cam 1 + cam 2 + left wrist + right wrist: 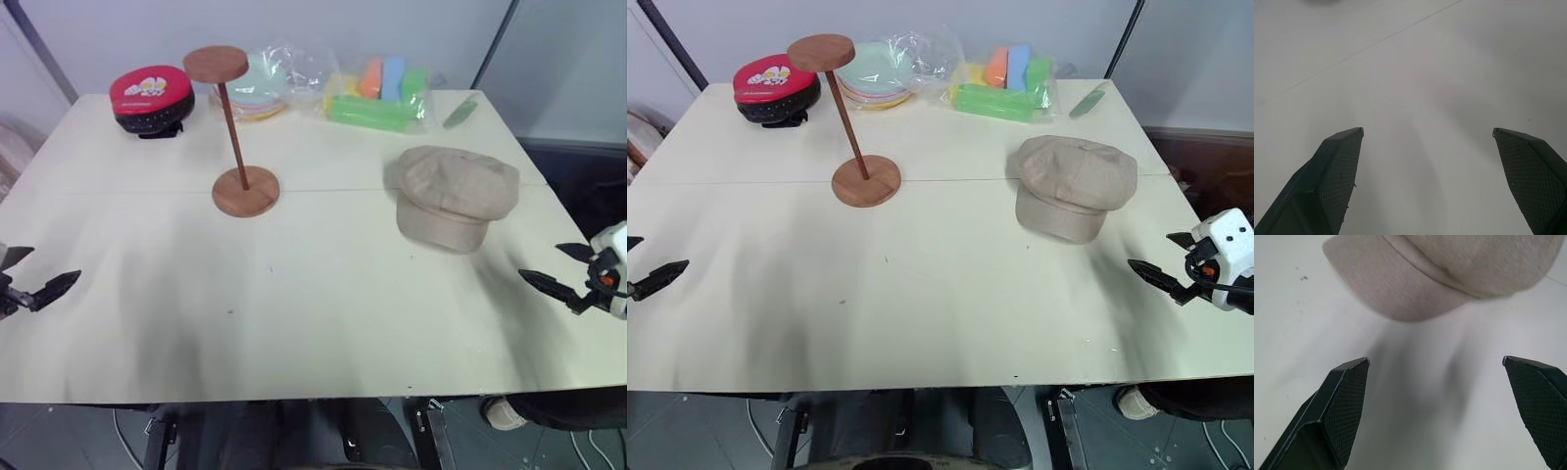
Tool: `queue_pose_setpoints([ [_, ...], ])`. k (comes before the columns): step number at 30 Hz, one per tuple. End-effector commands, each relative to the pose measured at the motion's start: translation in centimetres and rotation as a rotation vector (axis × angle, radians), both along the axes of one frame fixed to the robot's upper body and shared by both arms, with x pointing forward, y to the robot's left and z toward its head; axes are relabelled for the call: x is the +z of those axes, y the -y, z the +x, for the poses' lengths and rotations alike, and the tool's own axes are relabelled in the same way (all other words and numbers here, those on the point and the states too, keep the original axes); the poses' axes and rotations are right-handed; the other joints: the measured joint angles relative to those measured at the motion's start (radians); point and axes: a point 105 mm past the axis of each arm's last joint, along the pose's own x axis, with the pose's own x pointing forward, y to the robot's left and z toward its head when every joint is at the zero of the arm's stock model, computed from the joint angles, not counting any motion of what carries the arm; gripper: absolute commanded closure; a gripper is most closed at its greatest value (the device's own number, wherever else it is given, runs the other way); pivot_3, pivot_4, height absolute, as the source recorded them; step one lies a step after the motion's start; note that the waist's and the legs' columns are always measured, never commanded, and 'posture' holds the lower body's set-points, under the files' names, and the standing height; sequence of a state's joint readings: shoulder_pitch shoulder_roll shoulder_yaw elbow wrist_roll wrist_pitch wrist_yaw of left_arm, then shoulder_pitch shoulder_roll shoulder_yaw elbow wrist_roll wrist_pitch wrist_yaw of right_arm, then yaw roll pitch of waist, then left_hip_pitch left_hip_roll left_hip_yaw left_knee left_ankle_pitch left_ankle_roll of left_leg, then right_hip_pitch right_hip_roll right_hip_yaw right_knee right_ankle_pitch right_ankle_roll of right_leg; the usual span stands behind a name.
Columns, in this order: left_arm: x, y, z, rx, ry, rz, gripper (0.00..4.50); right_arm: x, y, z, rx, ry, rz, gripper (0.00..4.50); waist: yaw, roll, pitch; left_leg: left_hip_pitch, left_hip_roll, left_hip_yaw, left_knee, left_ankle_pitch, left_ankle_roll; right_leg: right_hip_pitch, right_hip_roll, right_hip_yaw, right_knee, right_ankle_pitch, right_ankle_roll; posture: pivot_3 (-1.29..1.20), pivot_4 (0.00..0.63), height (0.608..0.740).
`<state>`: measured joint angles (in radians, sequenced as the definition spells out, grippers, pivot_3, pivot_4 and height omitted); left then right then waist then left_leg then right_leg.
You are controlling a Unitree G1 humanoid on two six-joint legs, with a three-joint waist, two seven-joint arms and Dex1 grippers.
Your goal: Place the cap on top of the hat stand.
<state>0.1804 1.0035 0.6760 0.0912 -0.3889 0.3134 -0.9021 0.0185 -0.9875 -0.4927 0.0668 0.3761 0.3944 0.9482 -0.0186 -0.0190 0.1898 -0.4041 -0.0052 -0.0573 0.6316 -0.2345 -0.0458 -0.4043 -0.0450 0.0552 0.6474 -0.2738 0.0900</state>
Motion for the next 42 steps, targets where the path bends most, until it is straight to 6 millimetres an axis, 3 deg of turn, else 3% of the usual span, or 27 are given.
queue_pose_setpoints([
  [1,1.1,0.1,-0.1,-0.008,0.030,0.046,0.05,1.0,0.1,0.2,-0.001,0.042,-0.019,0.00,0.001,0.000,0.000,0.000,0.000,0.000,0.000,0.000,0.000,0.000,0.000,0.000,0.000,0.000,0.000,0.00,0.150,0.740],
  [6,1.4,0.3,0.3,-0.006,0.049,-0.004,0.05,1.2,0.2,0.3,-0.014,0.063,-0.041,0.00,0.002,0.000,0.000,0.000,0.000,0.000,0.000,0.000,0.000,0.000,0.000,0.000,0.000,0.000,0.000,0.00,0.150,0.740],
  [9,2.0,2.0,1.0,-0.085,0.052,-0.053,0.05,2.3,0.4,0.9,-0.063,0.117,-0.044,0.00,0.001,0.000,0.000,0.000,0.000,0.000,0.000,0.000,0.000,0.000,0.000,0.000,0.000,0.000,0.000,0.00,0.150,0.740],
  [13,3.7,7.0,2.3,-0.281,0.052,-0.125,0.05,3.1,-1.8,0.8,0.021,0.117,-0.208,0.00,0.005,0.000,0.000,-0.001,0.000,0.000,0.000,0.000,0.000,0.000,0.000,0.000,0.001,0.000,0.001,0.00,0.150,0.740],
  [18,4.7,14.3,2.4,-0.586,-0.014,-0.210,0.05,4.3,-6.5,1.2,0.092,0.200,-0.364,0.00,0.000,0.000,0.000,-0.001,0.000,-0.001,0.000,0.000,0.000,0.000,0.001,0.000,0.001,0.002,0.003,0.00,0.150,0.740],
  [21,4.9,18.2,2.1,-0.758,-0.056,-0.208,0.05,3.6,-8.6,2.1,0.071,0.277,-0.540,0.00,-0.001,0.000,0.000,0.000,0.000,-0.001,0.001,0.000,0.000,-0.001,0.001,0.000,0.002,0.002,0.004,0.00,0.150,0.740],
  [24,5.2,20.7,2.2,-0.870,-0.069,-0.212,0.05,2.1,-9.7,3.1,0.026,0.343,-0.681,0.00,0.001,0.000,0.000,-0.001,0.000,-0.001,0.001,0.000,0.000,-0.002,0.001,0.000,0.002,0.002,0.004,0.00,0.150,0.740],
  [30,6.0,23.5,2.9,-0.985,-0.052,-0.224,0.05,-1.9,-11.3,4.5,-0.003,0.338,-0.786,0.00,0.001,0.000,0.000,-0.003,-0.003,-0.001,0.001,0.000,0.000,-0.003,0.001,0.000,0.002,0.002,0.004,0.00,0.150,0.740],
  [37,6.6,24.7,3.7,-1.013,-0.015,-0.230,0.05,-3.4,-10.6,8.0,-0.124,0.356,-0.779,0.00,-0.003,0.000,0.000,-0.002,-0.003,-0.001,0.001,0.000,0.000,-0.003,0.002,0.000,0.003,0.002,0.004,0.00,0.150,0.740],
  [42,7.2,25.3,4.2,-1.016,0.017,-0.246,0.05,-4.6,-10.5,10.2,-0.118,0.362,-0.797,0.00,-0.003,-0.001,0.000,-0.002,-0.003,-0.001,0.003,0.000,0.000,-0.002,0.002,0.000,0.003,0.003,0.005,0.00,0.150,0.740],
])
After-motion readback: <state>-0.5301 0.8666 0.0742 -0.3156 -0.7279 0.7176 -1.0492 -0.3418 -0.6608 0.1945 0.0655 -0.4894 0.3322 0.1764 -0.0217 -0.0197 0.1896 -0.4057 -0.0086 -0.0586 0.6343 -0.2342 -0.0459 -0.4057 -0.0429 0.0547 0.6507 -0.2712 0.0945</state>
